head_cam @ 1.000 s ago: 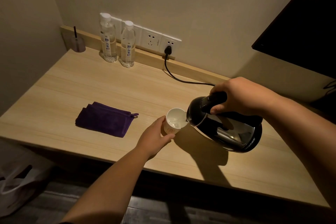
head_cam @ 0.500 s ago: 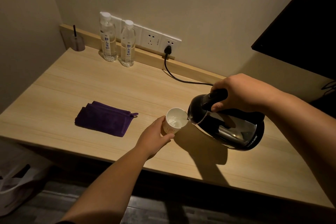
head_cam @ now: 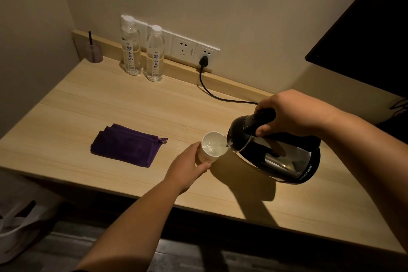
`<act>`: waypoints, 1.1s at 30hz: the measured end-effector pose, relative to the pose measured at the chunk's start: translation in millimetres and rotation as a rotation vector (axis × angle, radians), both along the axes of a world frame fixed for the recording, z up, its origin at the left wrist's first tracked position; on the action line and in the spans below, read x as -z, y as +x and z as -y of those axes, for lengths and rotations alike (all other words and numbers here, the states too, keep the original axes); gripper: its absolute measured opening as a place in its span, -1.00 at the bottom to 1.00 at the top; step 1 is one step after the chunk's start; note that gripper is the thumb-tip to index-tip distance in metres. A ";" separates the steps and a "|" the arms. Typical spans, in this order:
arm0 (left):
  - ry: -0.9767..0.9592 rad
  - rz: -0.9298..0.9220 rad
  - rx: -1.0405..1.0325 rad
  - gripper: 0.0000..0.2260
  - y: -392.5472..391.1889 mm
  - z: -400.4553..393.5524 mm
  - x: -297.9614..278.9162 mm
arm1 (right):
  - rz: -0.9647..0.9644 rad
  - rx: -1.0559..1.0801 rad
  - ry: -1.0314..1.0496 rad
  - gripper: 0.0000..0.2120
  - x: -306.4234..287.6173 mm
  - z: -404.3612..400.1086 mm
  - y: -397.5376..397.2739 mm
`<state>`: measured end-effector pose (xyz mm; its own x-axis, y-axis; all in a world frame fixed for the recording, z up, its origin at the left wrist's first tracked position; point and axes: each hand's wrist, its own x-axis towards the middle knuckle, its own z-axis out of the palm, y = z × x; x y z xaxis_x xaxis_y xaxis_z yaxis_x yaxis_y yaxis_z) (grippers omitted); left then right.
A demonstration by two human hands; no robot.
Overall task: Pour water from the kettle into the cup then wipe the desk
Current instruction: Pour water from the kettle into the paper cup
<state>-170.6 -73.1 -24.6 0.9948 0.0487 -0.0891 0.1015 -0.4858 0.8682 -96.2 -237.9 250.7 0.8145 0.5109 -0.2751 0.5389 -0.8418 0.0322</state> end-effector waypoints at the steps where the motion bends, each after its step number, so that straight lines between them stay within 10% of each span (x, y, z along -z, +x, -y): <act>1: 0.001 -0.005 -0.001 -0.40 0.0 -0.2 0.3 | 0.001 0.000 -0.001 -0.58 -0.5 -0.1 0.1; 33: -0.011 -0.022 -0.040 -0.44 -0.4 3.2 -2.6 | -0.012 0.010 -0.040 -0.60 -7.6 -0.9 2.0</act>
